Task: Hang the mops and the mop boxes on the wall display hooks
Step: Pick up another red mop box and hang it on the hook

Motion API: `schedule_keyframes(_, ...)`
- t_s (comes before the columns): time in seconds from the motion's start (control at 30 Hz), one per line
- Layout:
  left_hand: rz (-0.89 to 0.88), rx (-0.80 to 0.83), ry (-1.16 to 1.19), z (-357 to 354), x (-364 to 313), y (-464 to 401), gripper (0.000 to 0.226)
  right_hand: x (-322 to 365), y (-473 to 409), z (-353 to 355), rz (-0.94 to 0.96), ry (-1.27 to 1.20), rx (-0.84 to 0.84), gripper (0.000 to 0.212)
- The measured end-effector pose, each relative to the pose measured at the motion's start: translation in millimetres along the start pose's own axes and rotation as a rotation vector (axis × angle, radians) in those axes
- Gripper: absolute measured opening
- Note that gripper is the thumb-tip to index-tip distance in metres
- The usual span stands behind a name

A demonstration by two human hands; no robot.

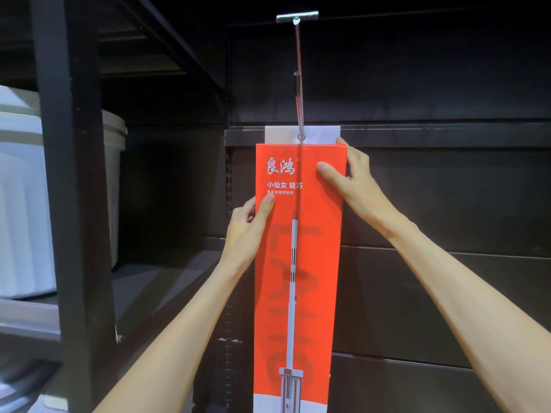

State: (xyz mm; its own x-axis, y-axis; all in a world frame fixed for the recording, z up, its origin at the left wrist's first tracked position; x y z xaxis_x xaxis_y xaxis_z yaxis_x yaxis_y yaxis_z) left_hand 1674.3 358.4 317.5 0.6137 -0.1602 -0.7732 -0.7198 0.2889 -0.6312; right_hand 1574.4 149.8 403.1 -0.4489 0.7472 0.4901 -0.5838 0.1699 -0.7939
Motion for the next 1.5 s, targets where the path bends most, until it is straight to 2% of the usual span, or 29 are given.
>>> schedule_keyframes(0.07, -0.001, -0.027, -0.022, 0, -4, 3, 0.059, 4, 2, -1, 0.002, -0.014, 0.008, 0.078)
schedule_keyframes(0.2, -0.139, -0.28, -0.217, 1, -21, 19, 0.076, 17, 11, 0, -0.006, -0.024, -0.016, 0.074)
schedule_keyframes(0.27, -0.264, -0.338, -0.322, 0, -32, 31, 0.077, 23, 23, 3, -0.03, 0.019, -0.054, 0.083)
schedule_keyframes(0.37, -0.418, -0.317, -0.547, -4, -39, 50, 0.071, 28, 50, 8, -0.077, 0.144, -0.006, 0.097)
schedule_keyframes(0.5, -0.562, -0.167, -0.71, -15, -28, 78, 0.066, 28, 101, 19, -0.197, 0.237, 0.017, 0.097)
schedule_keyframes(0.63, -0.651, 0.026, -0.75, -36, -1, 119, 0.061, 15, 168, 33, -0.339, 0.446, 0.059, 0.097)
schedule_keyframes(0.73, -0.634, 0.184, -0.73, -61, 26, 159, 0.059, 9, 233, 43, -0.432, 0.675, 0.123, 0.098)
schedule_keyframes(0.83, -0.551, 0.351, -0.697, -94, 50, 204, 0.057, 5, 305, 54, -0.501, 0.922, 0.27, 0.1)
schedule_keyframes(0.9, -0.516, 0.462, -0.684, -119, 56, 237, 0.061, 5, 354, 67, -0.588, 1.004, 0.36, 0.1)
schedule_keyframes(1.17, -0.514, 0.841, -0.657, -217, 43, 379, 0.072, 39, 528, 146, -0.88, 1.085, 0.449, 0.092)
schedule_keyframes(1.3, -0.545, 0.966, -0.59, -270, 21, 453, 0.073, 52, 612, 196, -1.005, 1.087, 0.433, 0.095)
schedule_keyframes(1.5, -0.563, 1.12, -0.468, -369, -33, 578, 0.063, 85, 733, 292, -1.196, 1.103, 0.438, 0.098)
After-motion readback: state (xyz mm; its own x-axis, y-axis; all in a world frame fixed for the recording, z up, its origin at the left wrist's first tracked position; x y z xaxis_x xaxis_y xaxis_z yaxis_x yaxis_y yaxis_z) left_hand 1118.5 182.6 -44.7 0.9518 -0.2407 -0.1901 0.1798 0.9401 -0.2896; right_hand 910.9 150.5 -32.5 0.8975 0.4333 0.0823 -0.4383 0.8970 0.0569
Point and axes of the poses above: each hand's wrist, its own y-axis away from the middle knuckle, its own z-axis out of the back of the hand, x = y × z, the point moved 3 cm from there along -y, towards the middle knuckle, and after that the axes turned 1 degree about -y, right-handed, at the moved point
